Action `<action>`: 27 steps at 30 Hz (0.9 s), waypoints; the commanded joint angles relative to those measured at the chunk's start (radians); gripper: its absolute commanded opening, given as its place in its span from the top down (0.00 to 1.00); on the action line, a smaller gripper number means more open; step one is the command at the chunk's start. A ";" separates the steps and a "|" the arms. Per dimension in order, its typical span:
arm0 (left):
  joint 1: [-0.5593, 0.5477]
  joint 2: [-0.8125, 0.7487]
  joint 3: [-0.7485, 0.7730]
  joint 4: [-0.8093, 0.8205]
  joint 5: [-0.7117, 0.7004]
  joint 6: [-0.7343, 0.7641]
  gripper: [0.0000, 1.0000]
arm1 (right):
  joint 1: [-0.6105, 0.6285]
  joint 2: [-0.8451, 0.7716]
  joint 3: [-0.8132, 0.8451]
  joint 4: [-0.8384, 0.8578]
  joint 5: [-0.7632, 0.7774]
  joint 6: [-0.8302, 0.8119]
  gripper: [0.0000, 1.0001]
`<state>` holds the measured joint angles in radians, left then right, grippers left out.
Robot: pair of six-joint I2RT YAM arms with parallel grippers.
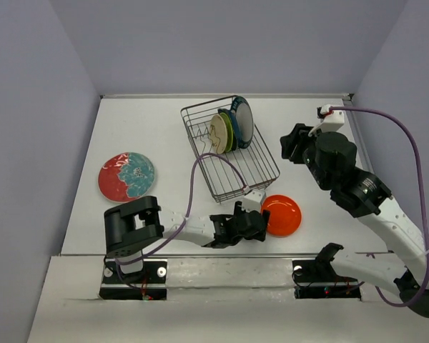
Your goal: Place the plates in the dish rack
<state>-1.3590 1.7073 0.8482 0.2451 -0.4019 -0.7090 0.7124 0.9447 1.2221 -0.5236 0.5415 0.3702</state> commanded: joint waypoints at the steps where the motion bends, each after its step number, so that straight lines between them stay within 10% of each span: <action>1: 0.018 0.031 0.038 0.120 -0.080 -0.063 0.26 | -0.002 -0.009 -0.012 0.016 -0.041 -0.002 0.46; 17: 0.038 0.185 0.110 0.169 -0.095 -0.050 0.48 | -0.002 -0.032 -0.049 0.025 -0.121 0.007 0.47; 27: 0.040 0.226 0.118 0.183 -0.123 0.012 0.94 | -0.002 -0.067 -0.064 0.027 -0.163 0.019 0.48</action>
<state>-1.3197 1.9038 0.9539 0.4526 -0.4629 -0.7555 0.7124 0.9115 1.1641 -0.5232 0.4068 0.3813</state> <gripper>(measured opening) 0.130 0.524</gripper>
